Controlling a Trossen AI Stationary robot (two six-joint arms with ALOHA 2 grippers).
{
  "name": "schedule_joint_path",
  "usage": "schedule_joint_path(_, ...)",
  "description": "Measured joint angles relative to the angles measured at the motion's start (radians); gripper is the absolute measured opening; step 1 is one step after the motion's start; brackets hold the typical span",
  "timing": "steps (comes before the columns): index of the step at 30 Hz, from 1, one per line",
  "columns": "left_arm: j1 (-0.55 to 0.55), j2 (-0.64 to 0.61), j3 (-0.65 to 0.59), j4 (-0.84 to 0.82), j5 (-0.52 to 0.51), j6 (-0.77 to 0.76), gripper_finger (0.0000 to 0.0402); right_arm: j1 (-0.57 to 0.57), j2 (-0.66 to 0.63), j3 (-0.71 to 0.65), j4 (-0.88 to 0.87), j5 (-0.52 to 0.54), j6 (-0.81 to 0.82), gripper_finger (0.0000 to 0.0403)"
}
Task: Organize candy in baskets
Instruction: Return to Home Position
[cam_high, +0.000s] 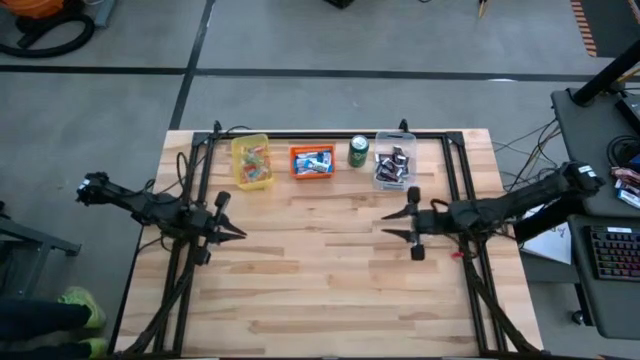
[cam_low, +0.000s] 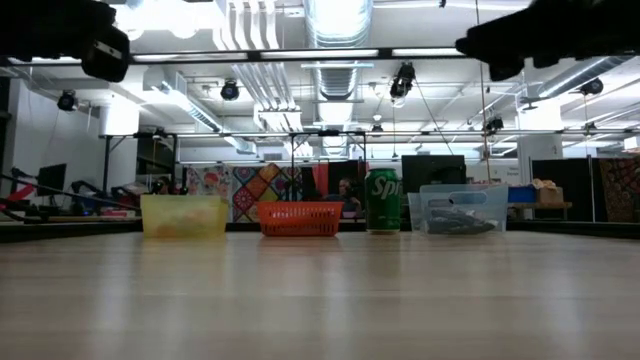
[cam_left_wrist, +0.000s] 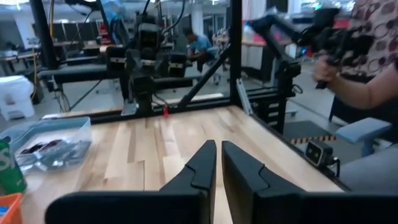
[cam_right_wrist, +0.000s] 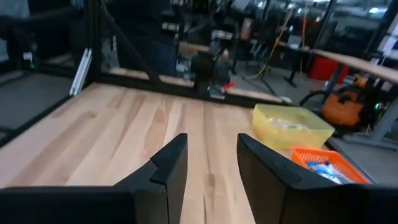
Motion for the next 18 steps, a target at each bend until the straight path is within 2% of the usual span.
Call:
schedule_joint_path(6,0.0,-0.095,-0.063,0.014,0.007,0.003,0.0001,-0.002,-0.233,-0.14,-0.007,0.02,-0.033,0.0127)
schedule_joint_path(12,0.0,-0.162,-0.164,0.095,0.007,0.01,0.0,-0.003,-0.453,-0.261,-0.011,0.112,-0.097,0.0121)
schedule_joint_path(14,0.0,-0.186,-0.21,0.149,0.007,0.016,0.0,-0.003,-0.525,-0.273,-0.052,0.141,-0.105,0.0121)
schedule_joint_path(18,0.002,-0.212,-0.212,0.125,-0.008,0.015,0.0,-0.004,-0.675,-0.272,-0.222,0.17,-0.119,0.012)
